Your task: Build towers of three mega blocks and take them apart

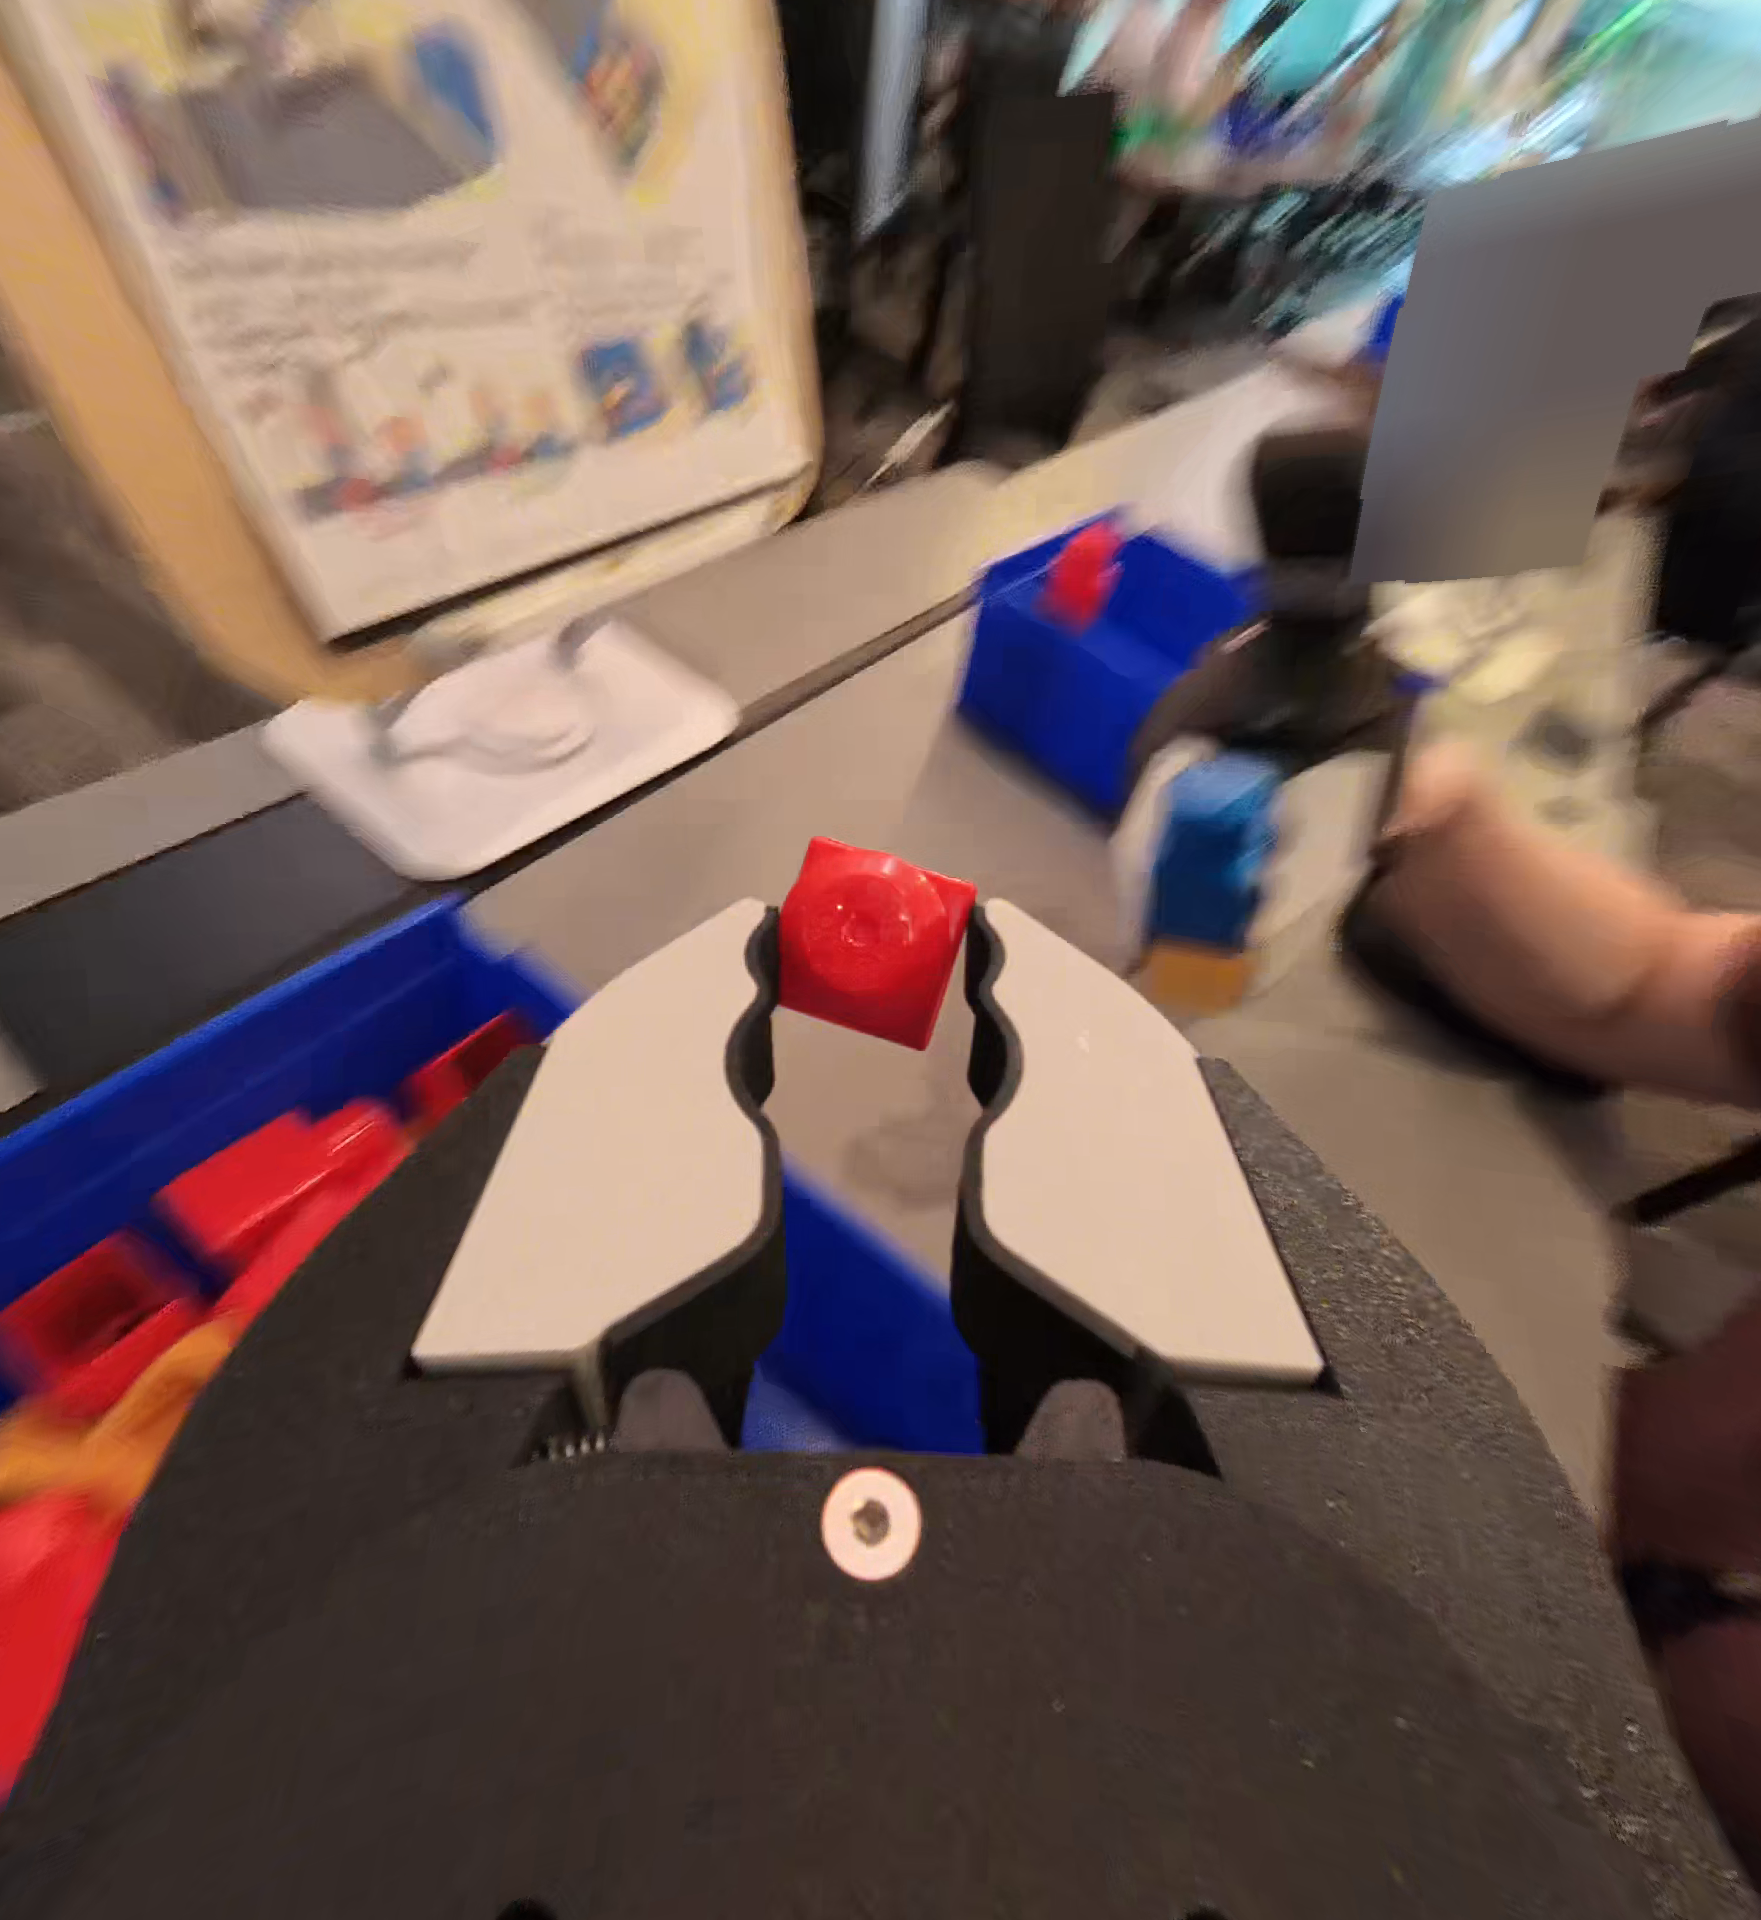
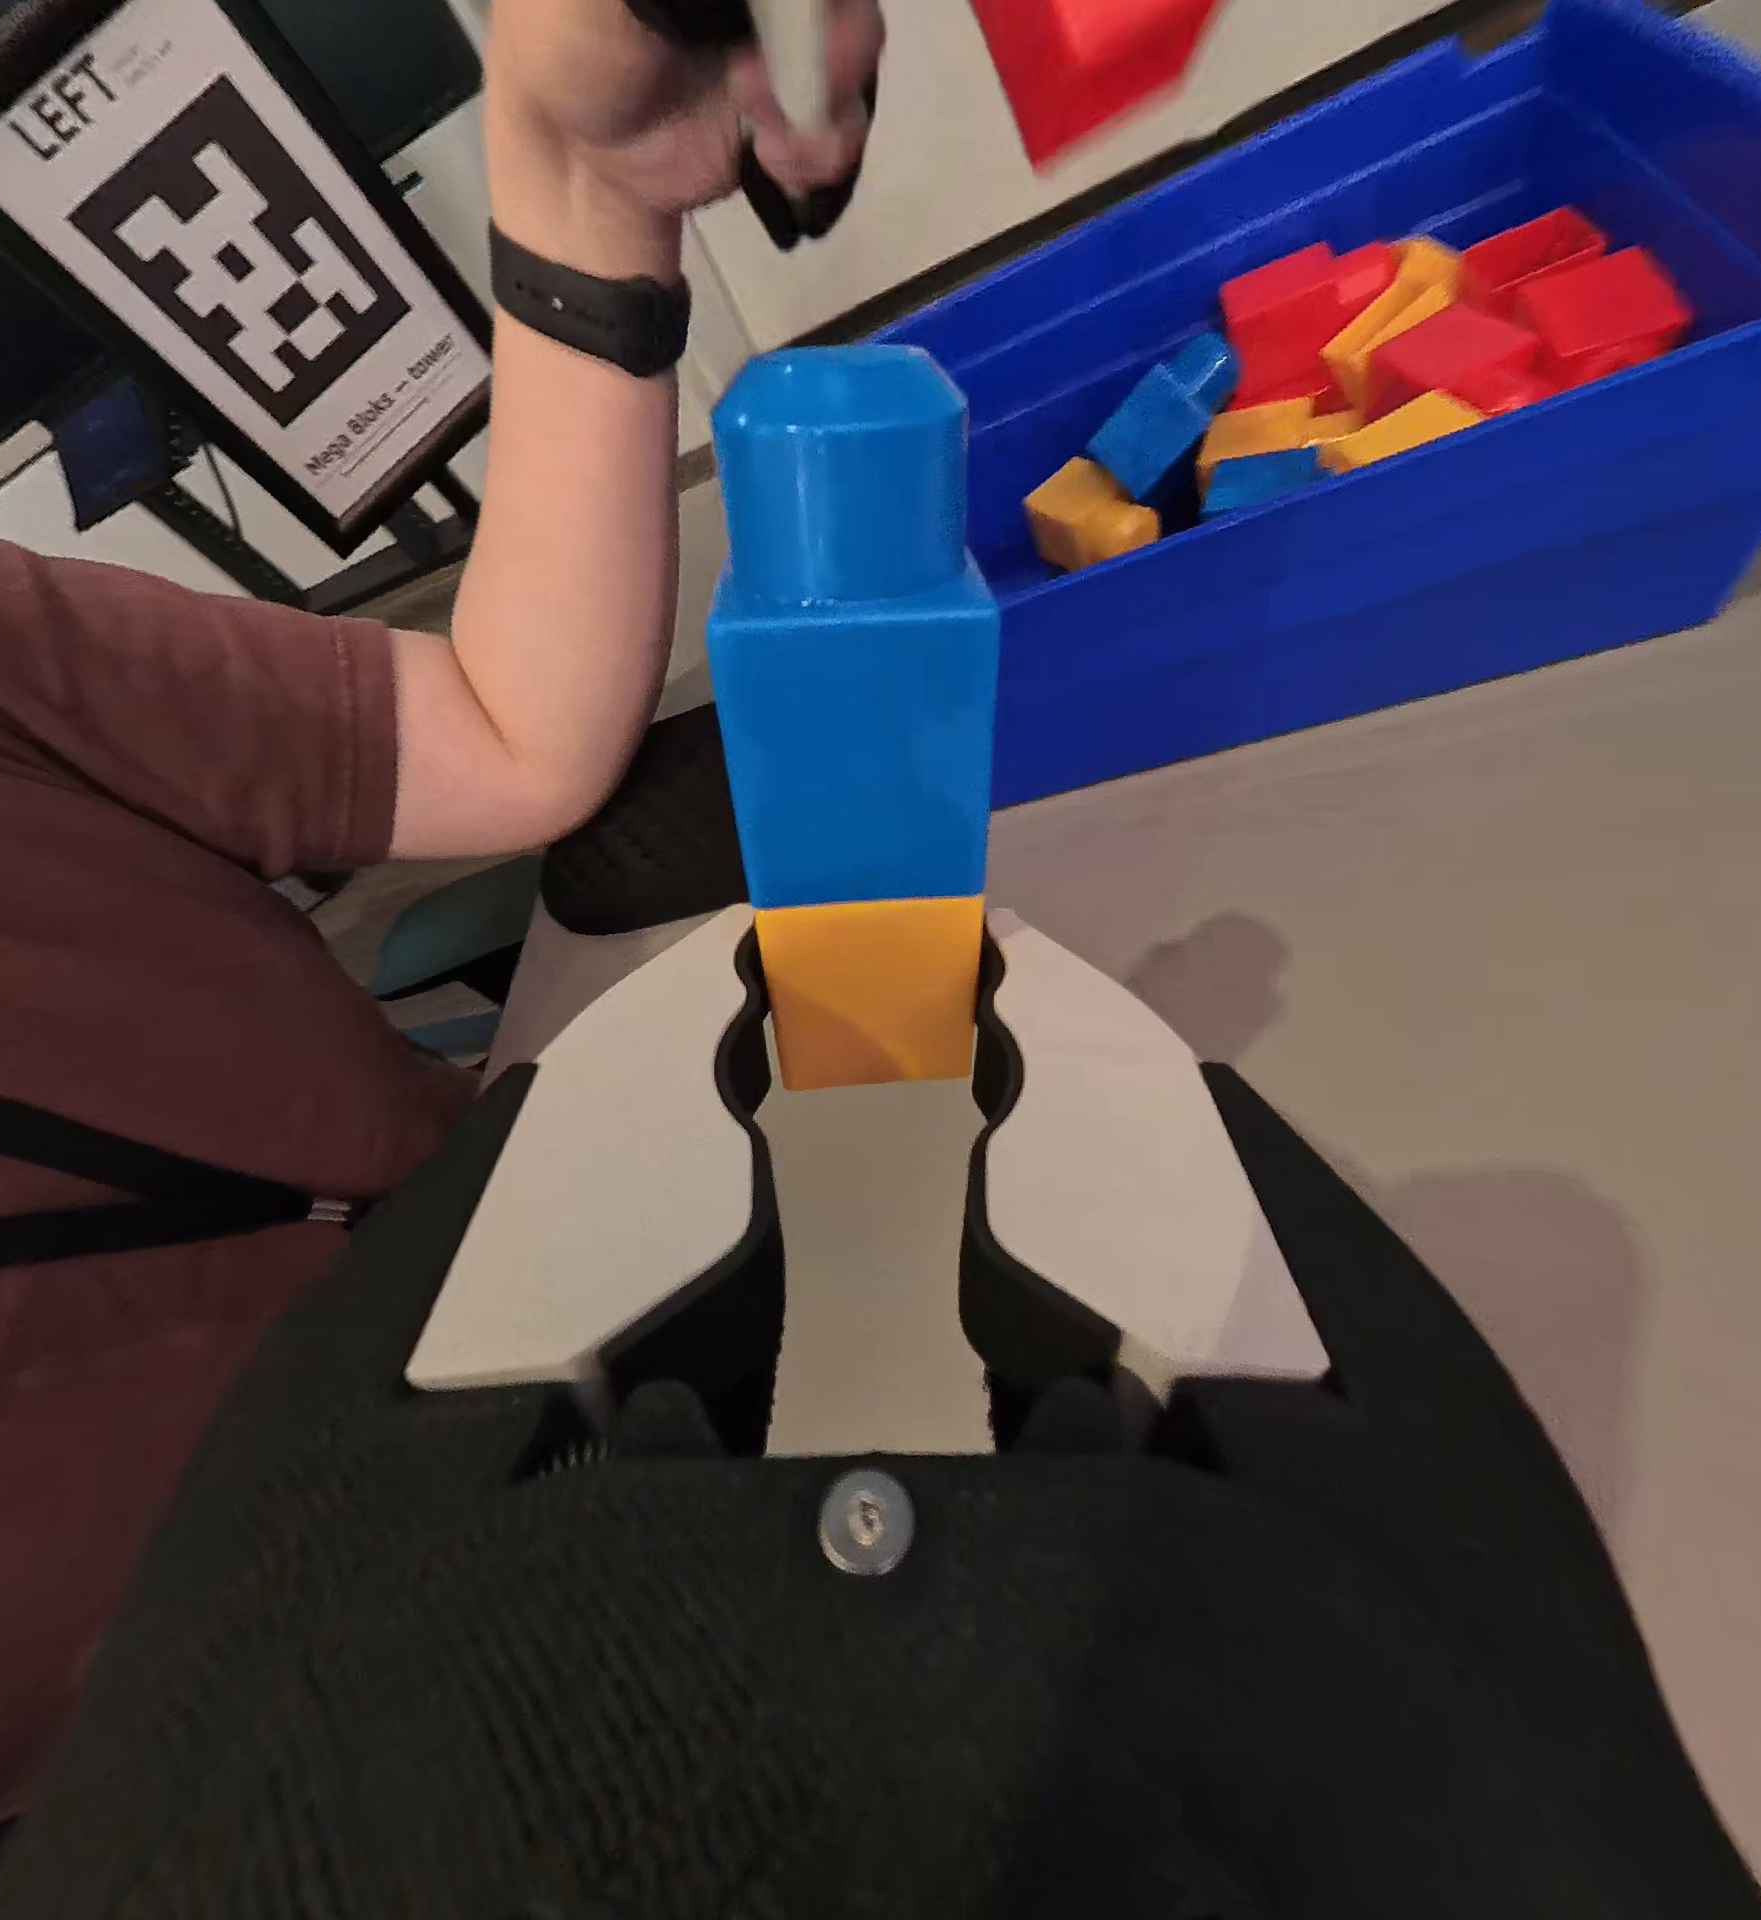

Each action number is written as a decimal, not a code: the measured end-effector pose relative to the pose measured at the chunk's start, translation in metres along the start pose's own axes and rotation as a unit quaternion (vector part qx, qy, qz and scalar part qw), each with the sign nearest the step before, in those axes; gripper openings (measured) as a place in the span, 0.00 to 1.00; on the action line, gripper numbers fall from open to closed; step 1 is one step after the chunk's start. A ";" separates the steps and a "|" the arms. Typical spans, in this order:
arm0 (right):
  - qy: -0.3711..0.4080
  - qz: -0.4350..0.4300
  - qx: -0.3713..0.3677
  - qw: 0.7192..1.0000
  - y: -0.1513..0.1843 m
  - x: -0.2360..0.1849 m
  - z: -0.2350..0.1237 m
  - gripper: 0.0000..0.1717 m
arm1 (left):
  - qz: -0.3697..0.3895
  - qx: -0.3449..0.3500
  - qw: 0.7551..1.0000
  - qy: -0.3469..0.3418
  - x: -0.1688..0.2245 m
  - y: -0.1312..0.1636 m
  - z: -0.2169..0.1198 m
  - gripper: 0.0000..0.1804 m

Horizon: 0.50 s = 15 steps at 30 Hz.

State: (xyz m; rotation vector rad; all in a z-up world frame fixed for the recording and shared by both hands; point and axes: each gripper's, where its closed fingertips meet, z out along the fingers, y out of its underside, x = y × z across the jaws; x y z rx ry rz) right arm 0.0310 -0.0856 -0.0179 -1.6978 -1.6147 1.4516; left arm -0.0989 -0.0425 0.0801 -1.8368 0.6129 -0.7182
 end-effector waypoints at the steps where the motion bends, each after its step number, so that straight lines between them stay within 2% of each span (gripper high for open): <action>1: -0.004 0.001 -0.007 1.000 0.003 -0.002 0.007 0.21 | -0.009 0.023 0.999 0.041 0.021 -0.011 0.003 0.18; 4: -0.009 0.001 -0.027 1.000 0.011 -0.004 0.021 0.21 | -0.035 0.043 0.992 0.116 0.060 -0.024 0.020 0.19; 7: -0.010 0.001 -0.032 0.999 0.013 -0.005 0.024 0.21 | -0.036 0.003 0.988 0.152 0.078 -0.013 0.039 0.18; 11: -0.008 0.000 -0.040 0.999 0.015 -0.004 0.022 0.21 | -0.028 -0.038 0.984 0.171 0.087 0.001 0.052 0.18; 15: -0.008 -0.005 -0.057 0.998 0.020 -0.004 0.024 0.21 | -0.008 -0.065 0.986 0.151 0.085 0.009 0.052 0.18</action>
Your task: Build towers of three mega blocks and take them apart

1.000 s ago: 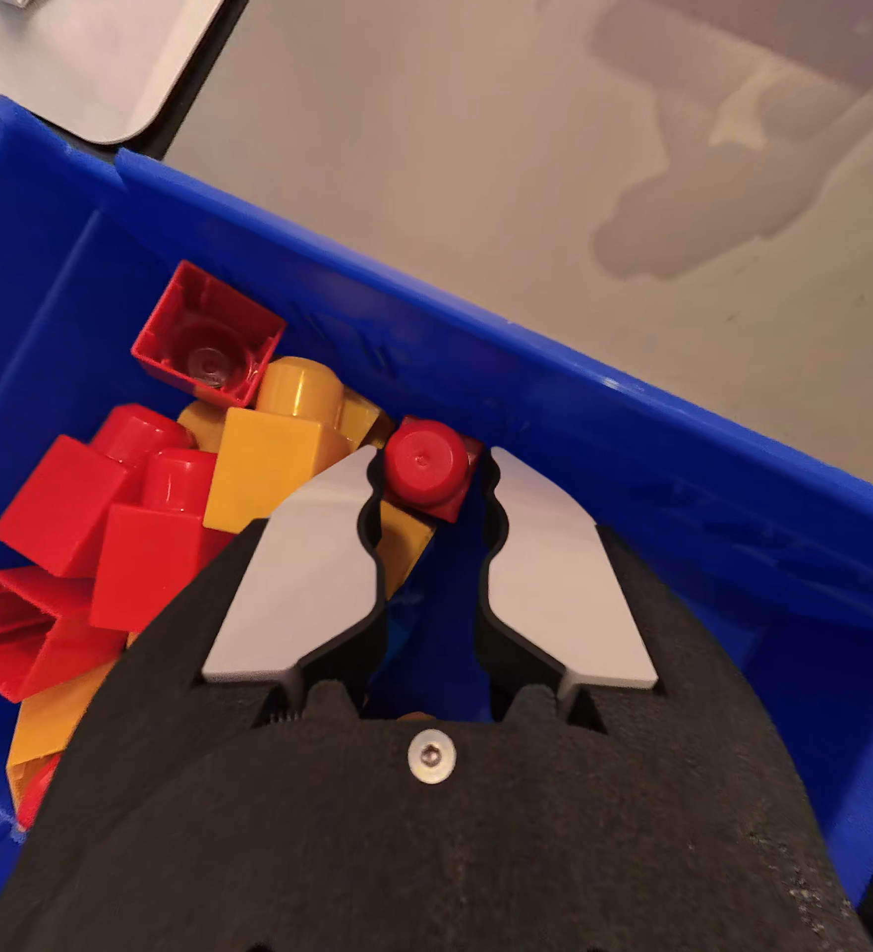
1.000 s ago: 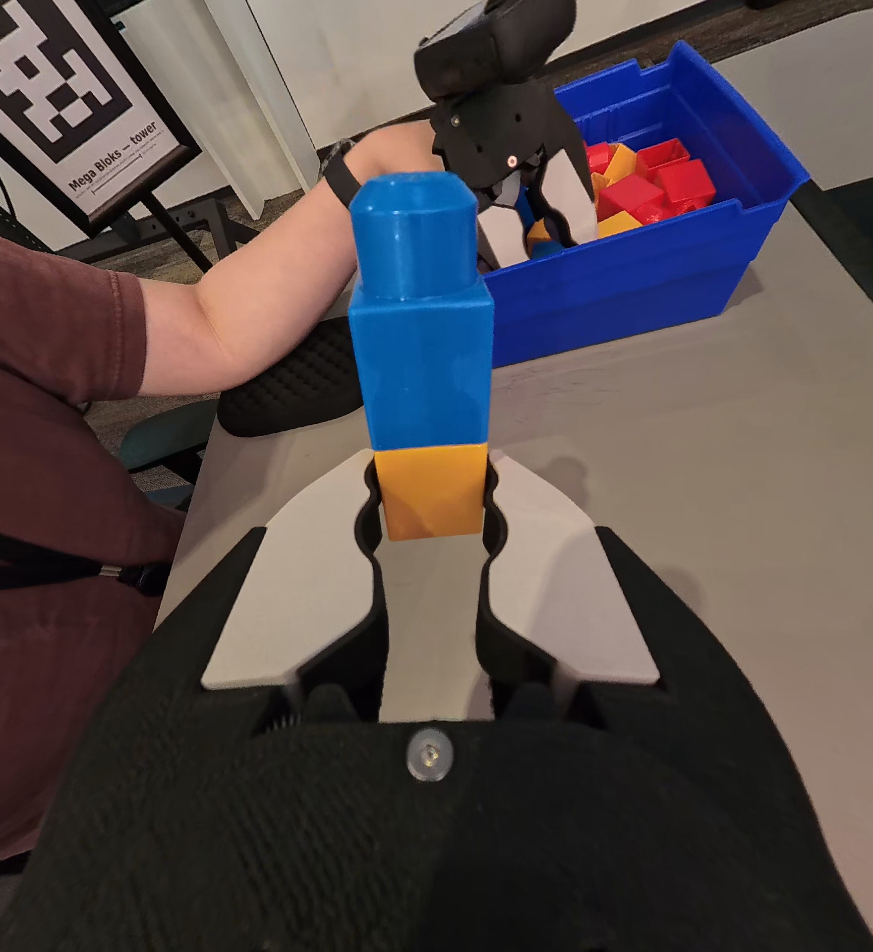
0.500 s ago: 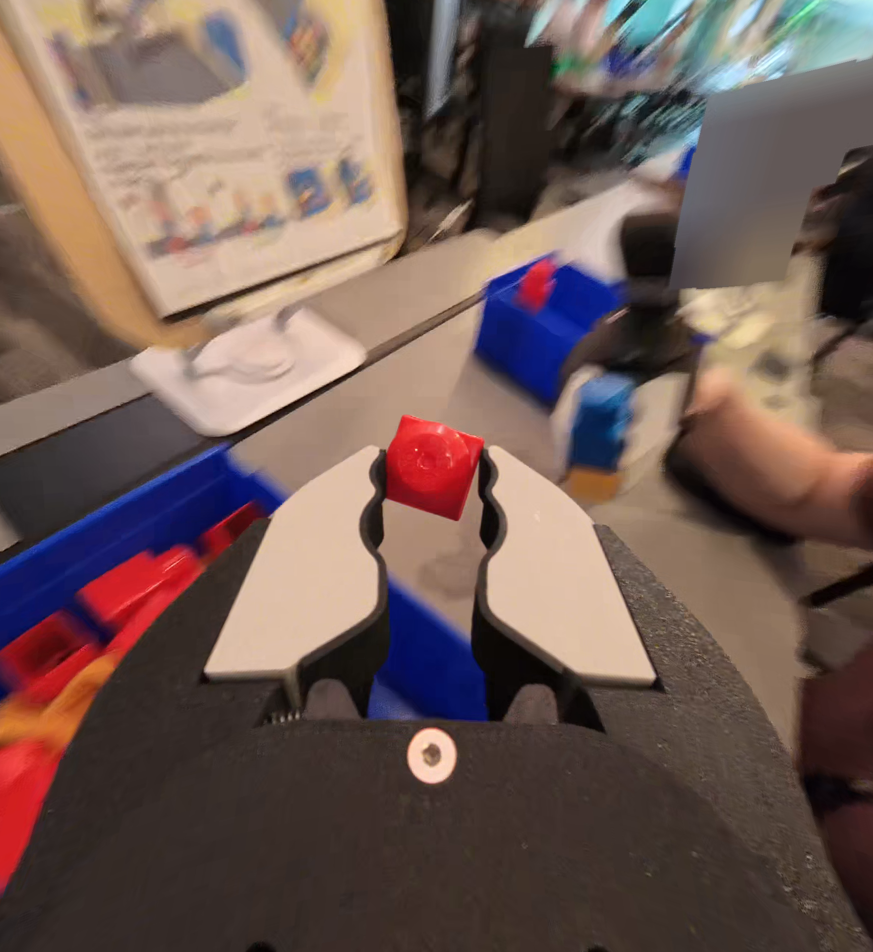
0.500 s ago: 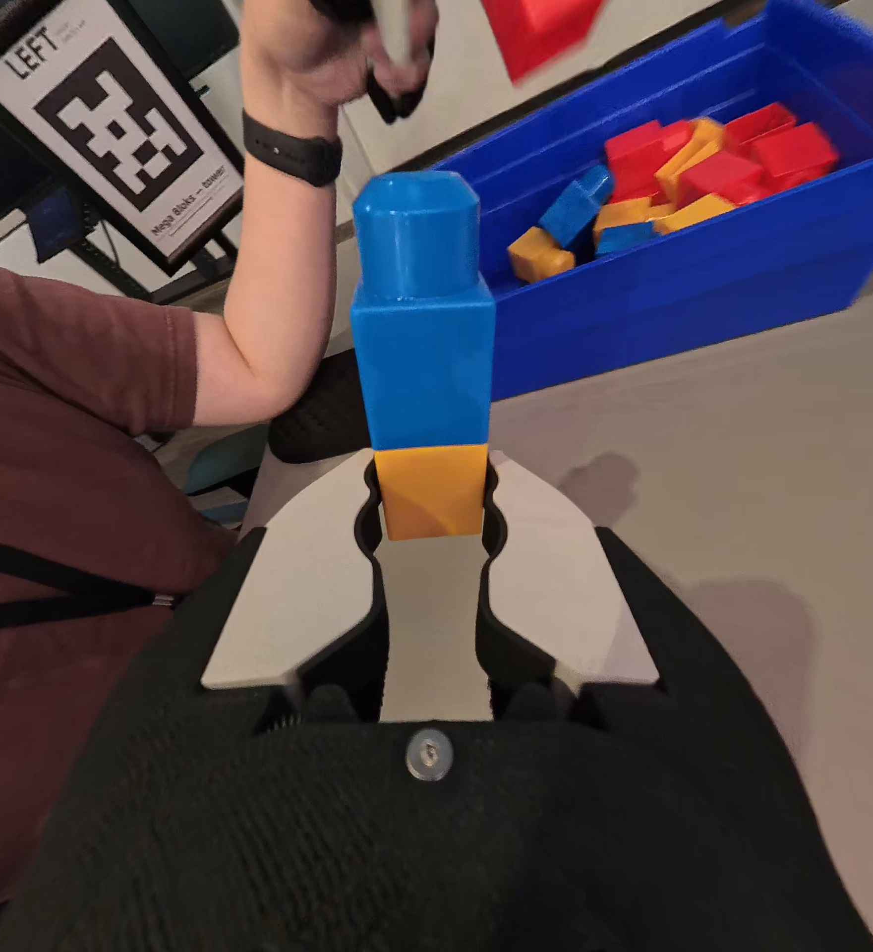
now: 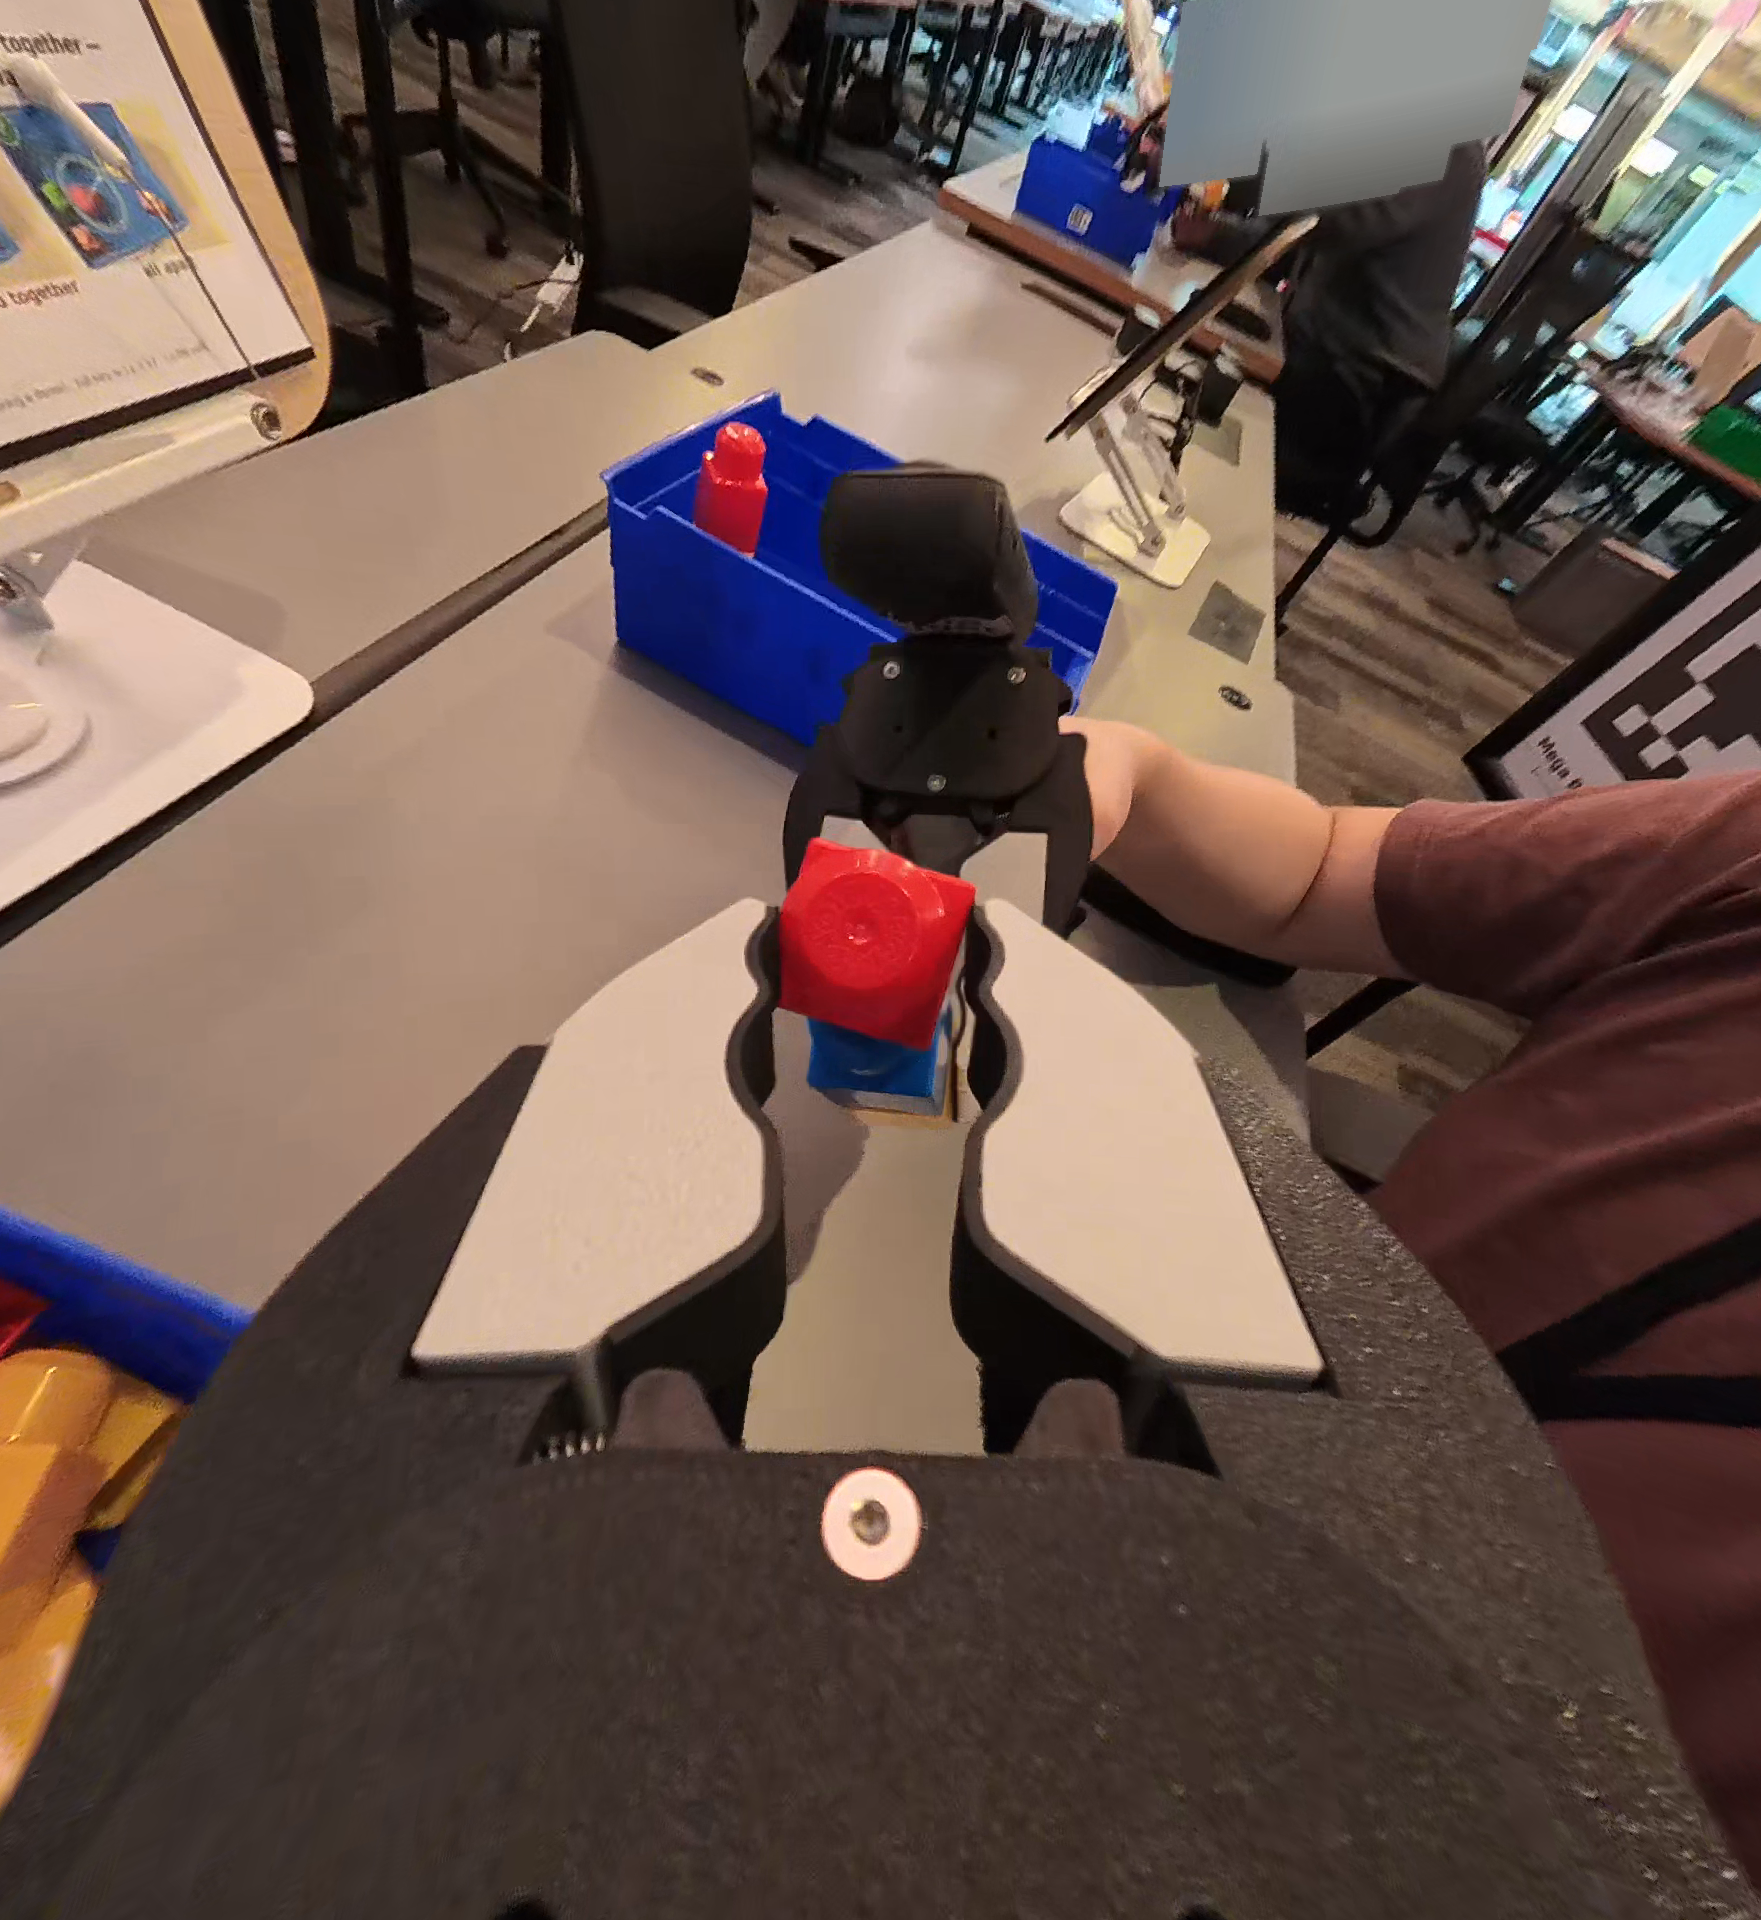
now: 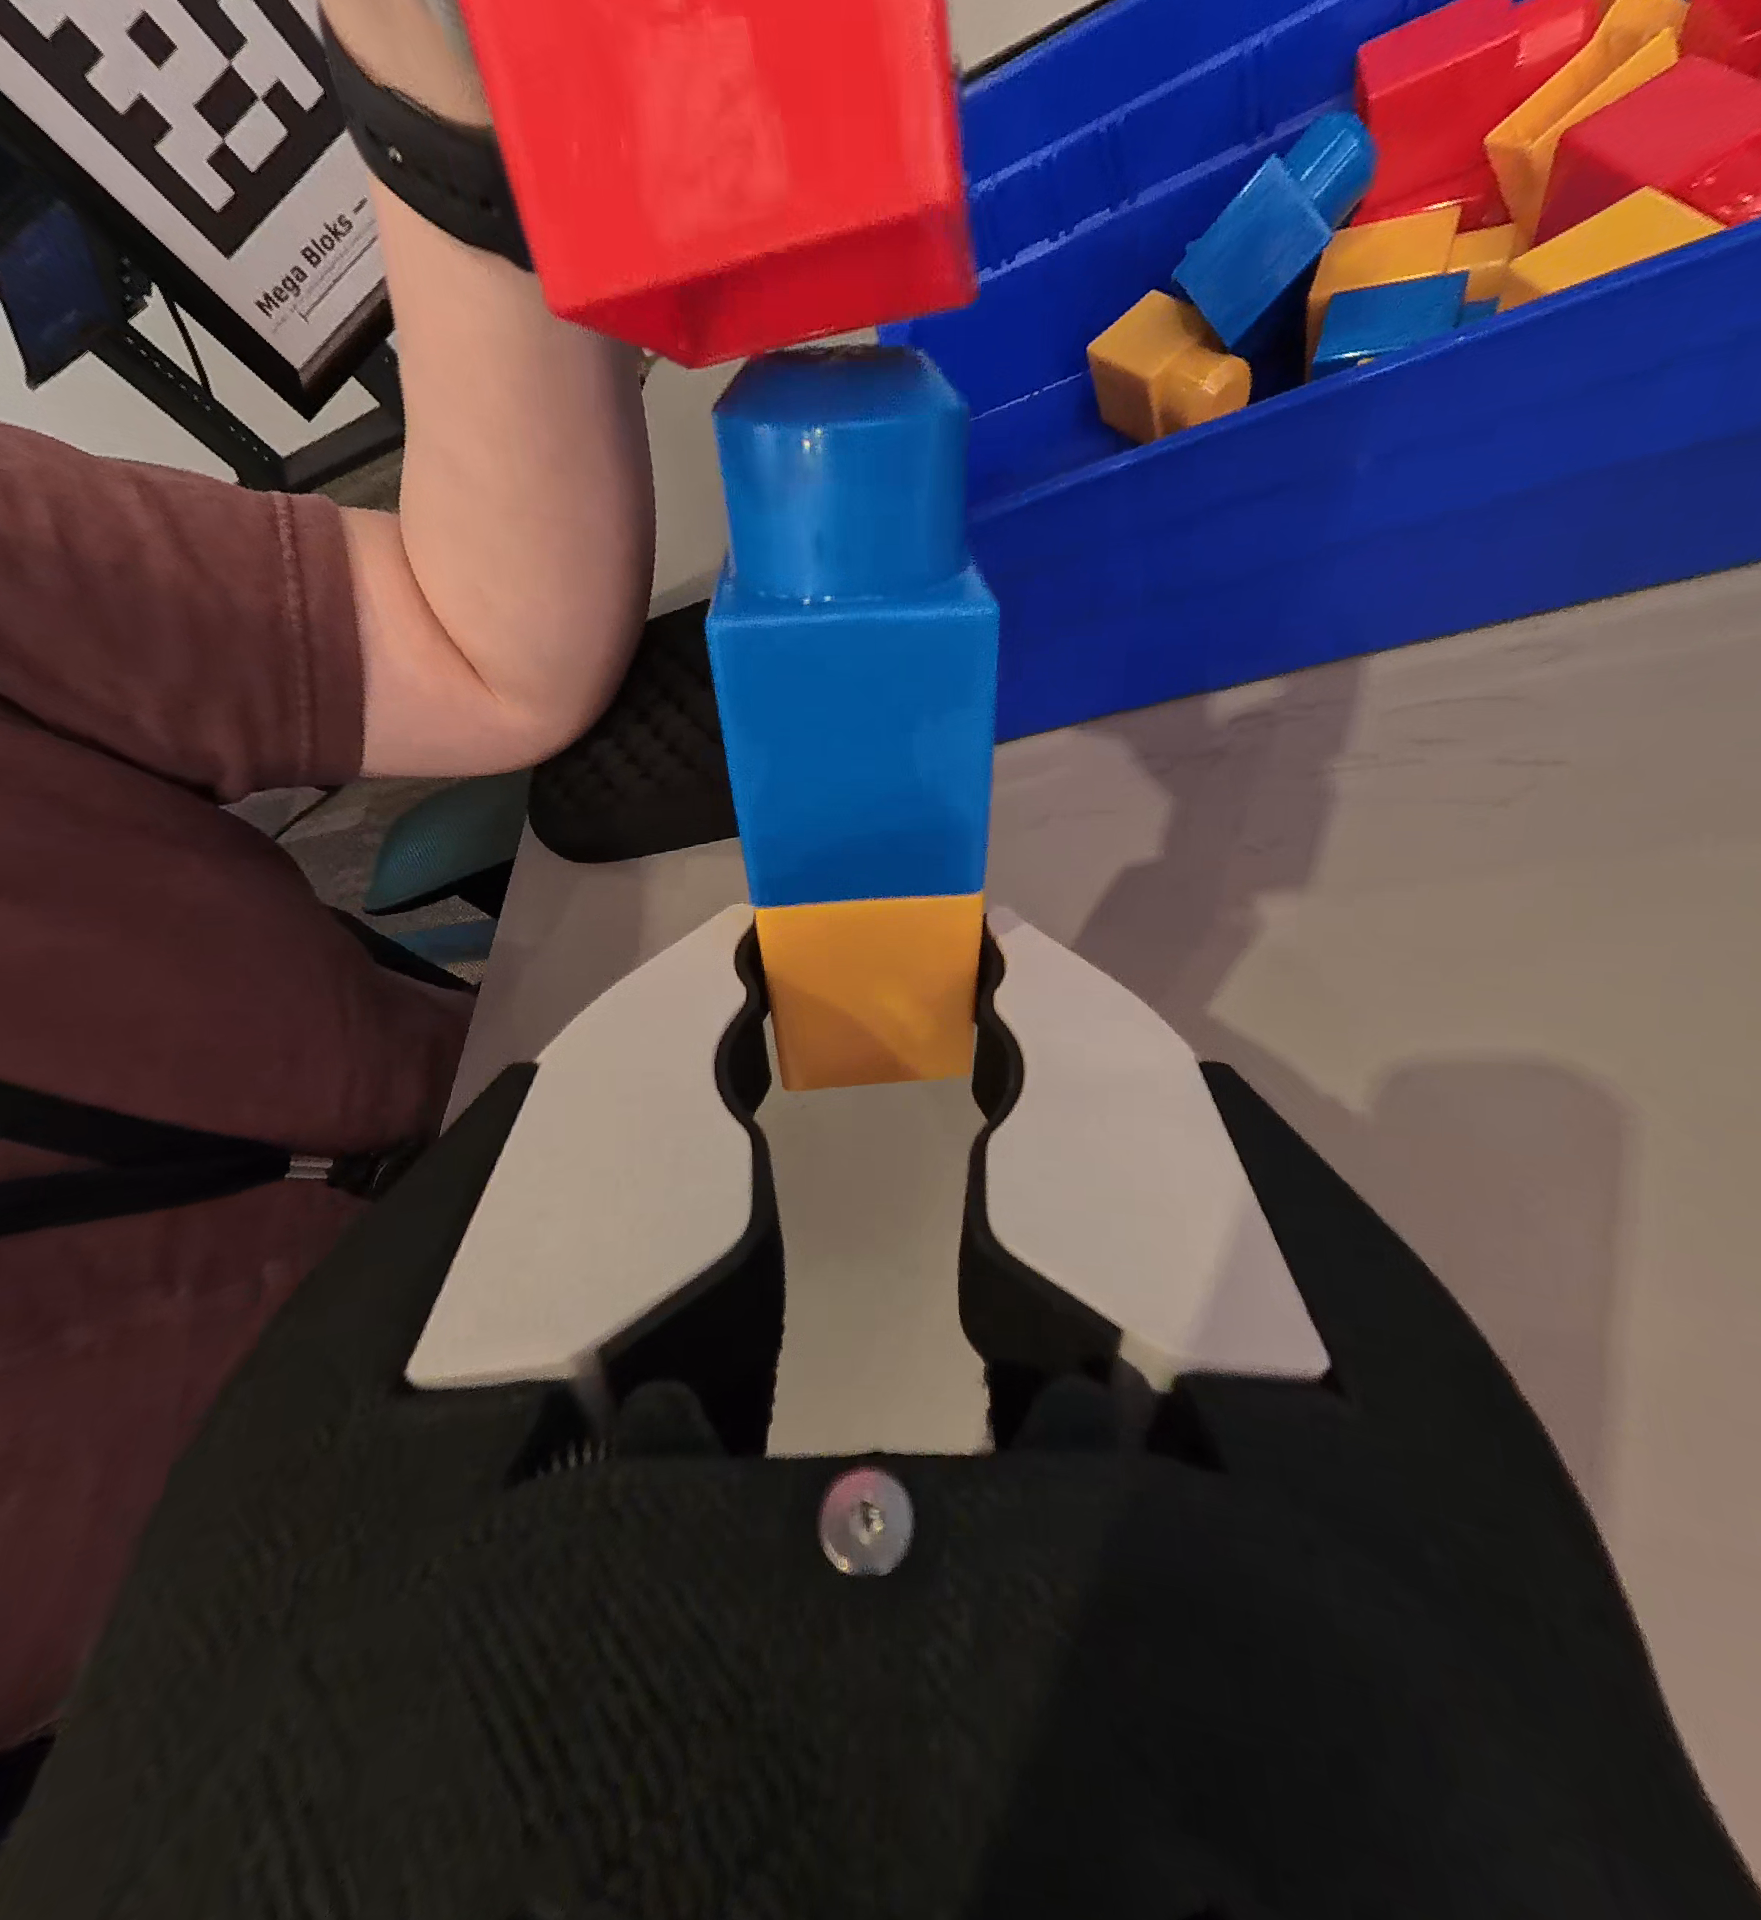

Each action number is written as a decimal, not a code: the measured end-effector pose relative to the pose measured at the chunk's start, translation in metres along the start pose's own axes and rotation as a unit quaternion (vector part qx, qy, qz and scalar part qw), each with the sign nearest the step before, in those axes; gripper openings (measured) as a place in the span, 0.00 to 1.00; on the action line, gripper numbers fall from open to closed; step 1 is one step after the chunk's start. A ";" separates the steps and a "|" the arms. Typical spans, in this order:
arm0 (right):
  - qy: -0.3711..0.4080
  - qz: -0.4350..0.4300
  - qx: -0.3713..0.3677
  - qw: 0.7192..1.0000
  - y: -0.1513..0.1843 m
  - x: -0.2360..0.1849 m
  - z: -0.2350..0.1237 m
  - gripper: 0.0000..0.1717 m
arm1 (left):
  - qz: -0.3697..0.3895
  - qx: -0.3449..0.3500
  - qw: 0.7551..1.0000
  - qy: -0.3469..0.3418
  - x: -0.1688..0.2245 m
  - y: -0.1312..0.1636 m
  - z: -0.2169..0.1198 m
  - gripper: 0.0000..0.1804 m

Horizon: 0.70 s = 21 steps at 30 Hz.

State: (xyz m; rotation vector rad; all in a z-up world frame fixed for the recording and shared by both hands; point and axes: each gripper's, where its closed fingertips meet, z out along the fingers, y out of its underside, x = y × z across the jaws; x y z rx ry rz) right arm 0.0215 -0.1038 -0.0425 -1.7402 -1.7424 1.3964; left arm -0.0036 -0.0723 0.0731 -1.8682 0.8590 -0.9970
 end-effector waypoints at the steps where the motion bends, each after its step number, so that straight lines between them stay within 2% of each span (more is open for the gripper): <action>1: 0.001 -0.001 -0.001 1.000 0.000 0.000 0.000 0.21 | 0.007 -0.004 1.000 -0.006 0.000 0.001 -0.002 0.18; 8: 0.039 -0.025 -0.018 0.999 0.003 0.006 0.001 0.21 | -0.002 -0.059 0.998 -0.017 -0.004 0.019 0.013 0.18; 14: 0.063 -0.041 -0.003 0.997 -0.002 0.013 0.001 0.21 | -0.036 -0.025 0.999 0.004 -0.010 0.013 0.018 0.18; 21: 0.024 -0.026 0.033 0.999 -0.012 0.003 -0.004 0.21 | -0.009 0.013 1.000 0.017 -0.004 0.001 0.017 0.17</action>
